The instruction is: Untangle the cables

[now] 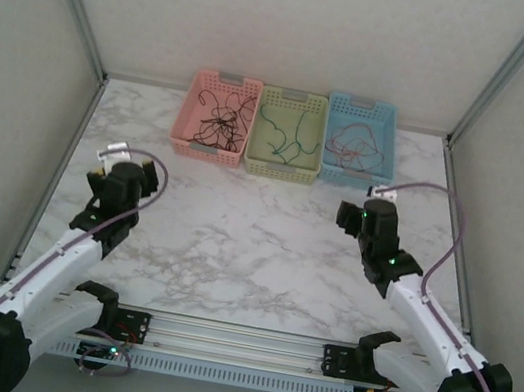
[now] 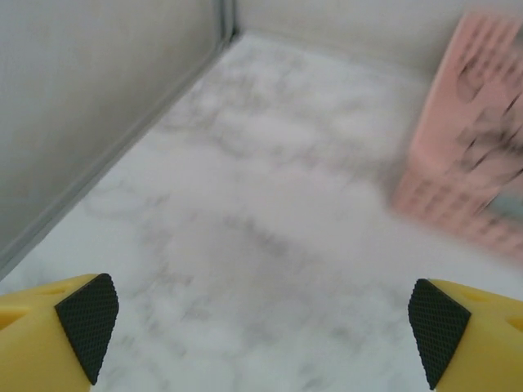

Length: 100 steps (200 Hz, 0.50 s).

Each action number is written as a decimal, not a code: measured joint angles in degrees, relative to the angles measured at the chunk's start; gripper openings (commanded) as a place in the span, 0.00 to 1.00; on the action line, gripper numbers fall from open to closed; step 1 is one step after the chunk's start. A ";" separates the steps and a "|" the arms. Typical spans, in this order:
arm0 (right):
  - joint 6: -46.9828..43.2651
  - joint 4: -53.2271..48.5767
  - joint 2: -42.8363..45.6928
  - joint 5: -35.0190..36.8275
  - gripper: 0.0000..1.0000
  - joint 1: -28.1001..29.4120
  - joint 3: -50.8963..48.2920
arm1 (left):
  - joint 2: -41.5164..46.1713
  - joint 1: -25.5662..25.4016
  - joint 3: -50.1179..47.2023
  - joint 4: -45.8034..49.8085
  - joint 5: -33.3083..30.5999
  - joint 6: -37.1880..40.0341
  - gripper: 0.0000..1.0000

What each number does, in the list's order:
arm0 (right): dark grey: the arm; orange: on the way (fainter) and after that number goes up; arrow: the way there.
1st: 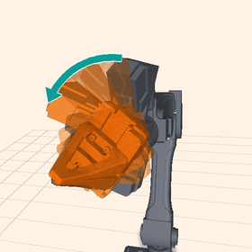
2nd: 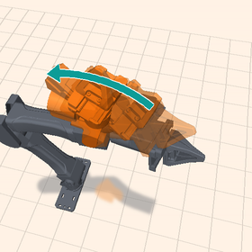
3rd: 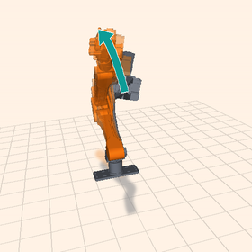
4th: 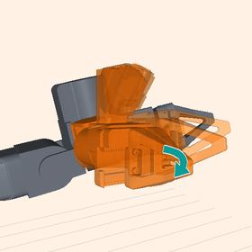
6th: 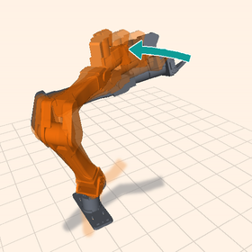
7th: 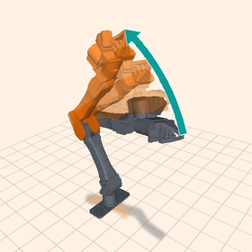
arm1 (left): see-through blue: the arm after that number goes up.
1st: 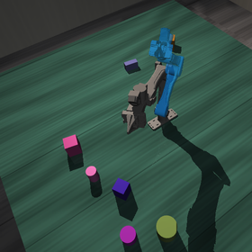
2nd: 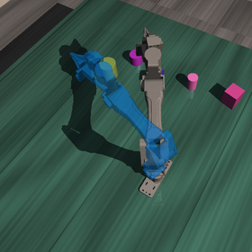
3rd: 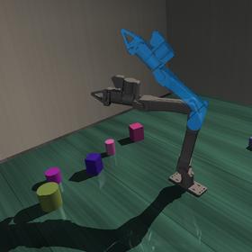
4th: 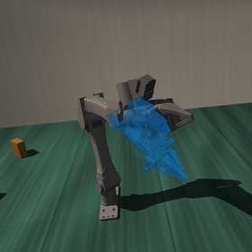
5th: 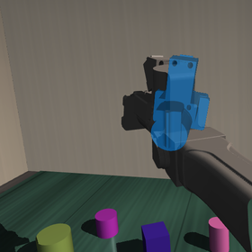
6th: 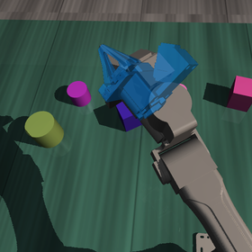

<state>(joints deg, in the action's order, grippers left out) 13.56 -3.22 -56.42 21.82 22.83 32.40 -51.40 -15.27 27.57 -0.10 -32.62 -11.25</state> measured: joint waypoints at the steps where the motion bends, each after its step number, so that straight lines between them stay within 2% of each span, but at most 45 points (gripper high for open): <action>1: -0.15 0.31 0.07 0.26 0.77 -0.04 -0.42 | 0.00 0.00 -0.44 -0.13 -0.02 0.15 0.92; 16: -1.66 4.94 -0.42 4.11 0.76 -1.81 -5.31 | 0.09 0.00 -6.91 -5.95 -0.07 3.34 0.90; 41: -4.13 12.22 -5.09 8.20 0.73 -6.12 -7.43 | -3.17 0.17 -13.90 -17.53 0.61 8.50 0.89; 79: -8.20 27.32 -18.43 9.20 0.67 -11.47 -10.21 | -17.75 1.53 -12.87 -30.62 3.43 13.70 0.89; 100: -9.05 35.08 -22.27 6.38 0.65 -13.64 -11.34 | -24.81 2.05 -9.68 -35.60 6.23 16.22 0.86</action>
<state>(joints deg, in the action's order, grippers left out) 4.51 31.86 -78.70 28.21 9.19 21.06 -76.20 -13.21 17.89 -35.70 -26.39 4.97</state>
